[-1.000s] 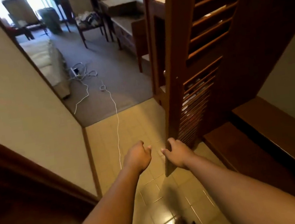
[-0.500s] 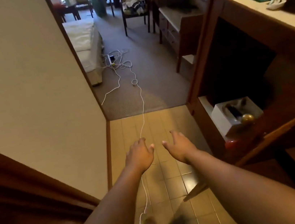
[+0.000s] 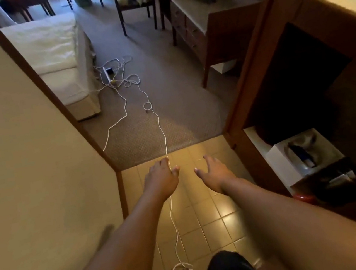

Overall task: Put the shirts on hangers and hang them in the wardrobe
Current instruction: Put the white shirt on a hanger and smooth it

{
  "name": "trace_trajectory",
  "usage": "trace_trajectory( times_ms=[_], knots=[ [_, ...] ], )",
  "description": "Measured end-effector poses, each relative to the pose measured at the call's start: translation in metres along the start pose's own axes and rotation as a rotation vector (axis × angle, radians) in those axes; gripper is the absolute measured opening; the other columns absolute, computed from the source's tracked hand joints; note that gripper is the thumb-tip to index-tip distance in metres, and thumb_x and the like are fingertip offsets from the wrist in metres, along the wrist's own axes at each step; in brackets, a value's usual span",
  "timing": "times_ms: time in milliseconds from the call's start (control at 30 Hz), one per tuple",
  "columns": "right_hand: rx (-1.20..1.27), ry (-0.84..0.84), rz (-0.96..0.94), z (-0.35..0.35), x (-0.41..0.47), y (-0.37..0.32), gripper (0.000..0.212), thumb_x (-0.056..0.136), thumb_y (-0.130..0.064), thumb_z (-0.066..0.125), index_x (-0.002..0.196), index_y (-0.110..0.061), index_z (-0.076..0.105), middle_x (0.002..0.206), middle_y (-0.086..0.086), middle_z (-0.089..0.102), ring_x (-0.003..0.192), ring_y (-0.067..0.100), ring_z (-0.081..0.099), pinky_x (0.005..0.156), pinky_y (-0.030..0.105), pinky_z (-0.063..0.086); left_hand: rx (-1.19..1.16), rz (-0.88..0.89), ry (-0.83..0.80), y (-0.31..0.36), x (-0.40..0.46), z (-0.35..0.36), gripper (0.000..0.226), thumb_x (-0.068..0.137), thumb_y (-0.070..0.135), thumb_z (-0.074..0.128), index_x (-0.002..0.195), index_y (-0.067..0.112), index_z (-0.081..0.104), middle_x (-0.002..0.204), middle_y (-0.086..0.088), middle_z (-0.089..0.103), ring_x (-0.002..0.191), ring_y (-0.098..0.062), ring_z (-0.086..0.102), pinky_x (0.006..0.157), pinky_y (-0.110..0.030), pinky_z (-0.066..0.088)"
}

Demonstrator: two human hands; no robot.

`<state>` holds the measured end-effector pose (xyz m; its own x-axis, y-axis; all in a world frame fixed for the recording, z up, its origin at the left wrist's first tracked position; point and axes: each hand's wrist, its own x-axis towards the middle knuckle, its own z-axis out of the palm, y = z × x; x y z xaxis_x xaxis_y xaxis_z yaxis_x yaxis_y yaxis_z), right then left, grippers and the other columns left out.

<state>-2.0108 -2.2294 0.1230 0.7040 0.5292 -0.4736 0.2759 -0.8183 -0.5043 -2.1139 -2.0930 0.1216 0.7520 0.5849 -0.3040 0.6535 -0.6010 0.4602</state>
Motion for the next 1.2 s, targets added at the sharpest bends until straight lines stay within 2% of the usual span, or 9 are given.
trace_trajectory(
  times_ms=[200,400,567,800,967,1200],
  knots=[
    [0.032,0.043,0.031,-0.048,0.118,-0.037,0.067,0.096,-0.049,0.044,0.151,-0.020,0.020,0.156,0.010,0.026,0.141,0.030,0.028,0.111,0.041,0.030,0.041,0.070,-0.043,0.024,0.133,-0.031,0.049,0.099,0.042,0.039,0.138,0.012,0.040,0.139,-0.009,0.046,0.127,-0.027,0.043,0.103,-0.042,0.036],
    [0.068,0.045,0.038,-0.114,0.272,-0.076,0.066,0.097,-0.049,0.044,0.151,-0.019,0.020,0.155,0.011,0.025,0.139,0.031,0.033,0.110,0.042,0.033,0.080,0.069,-0.047,0.055,0.303,-0.075,0.048,0.099,0.044,0.039,0.134,0.012,0.043,0.136,-0.009,0.049,0.124,-0.028,0.046,0.100,-0.043,0.040],
    [0.066,0.059,0.056,-0.198,0.389,-0.113,0.067,0.097,-0.050,0.042,0.152,-0.020,0.018,0.156,0.012,0.023,0.139,0.032,0.033,0.111,0.046,0.032,0.063,0.106,-0.052,0.103,0.434,-0.121,0.052,0.099,0.042,0.041,0.142,0.013,0.036,0.140,-0.010,0.046,0.128,-0.029,0.043,0.104,-0.044,0.039],
    [0.100,0.104,0.119,-0.286,0.536,-0.159,0.067,0.096,-0.049,0.045,0.152,-0.024,0.017,0.158,0.007,0.020,0.141,0.029,0.030,0.111,0.048,0.033,0.037,0.183,-0.030,0.156,0.610,-0.176,0.053,0.099,0.042,0.041,0.142,0.012,0.037,0.141,-0.012,0.046,0.129,-0.030,0.044,0.104,-0.044,0.038],
    [0.134,0.143,0.177,-0.334,0.663,-0.198,0.067,0.097,-0.048,0.044,0.153,-0.025,0.015,0.160,0.005,0.015,0.144,0.028,0.024,0.113,0.047,0.031,0.043,0.229,-0.058,0.176,0.752,-0.213,0.054,0.100,0.044,0.039,0.142,0.010,0.035,0.142,-0.011,0.044,0.130,-0.029,0.041,0.103,-0.044,0.037],
    [0.137,0.178,0.182,-0.404,0.841,-0.271,0.068,0.096,-0.052,0.042,0.152,-0.024,0.017,0.158,0.005,0.019,0.143,0.028,0.026,0.111,0.049,0.032,0.042,0.254,-0.076,0.192,0.951,-0.280,0.055,0.099,0.046,0.039,0.144,0.014,0.034,0.144,-0.009,0.042,0.131,-0.025,0.040,0.106,-0.043,0.036]
  ],
)
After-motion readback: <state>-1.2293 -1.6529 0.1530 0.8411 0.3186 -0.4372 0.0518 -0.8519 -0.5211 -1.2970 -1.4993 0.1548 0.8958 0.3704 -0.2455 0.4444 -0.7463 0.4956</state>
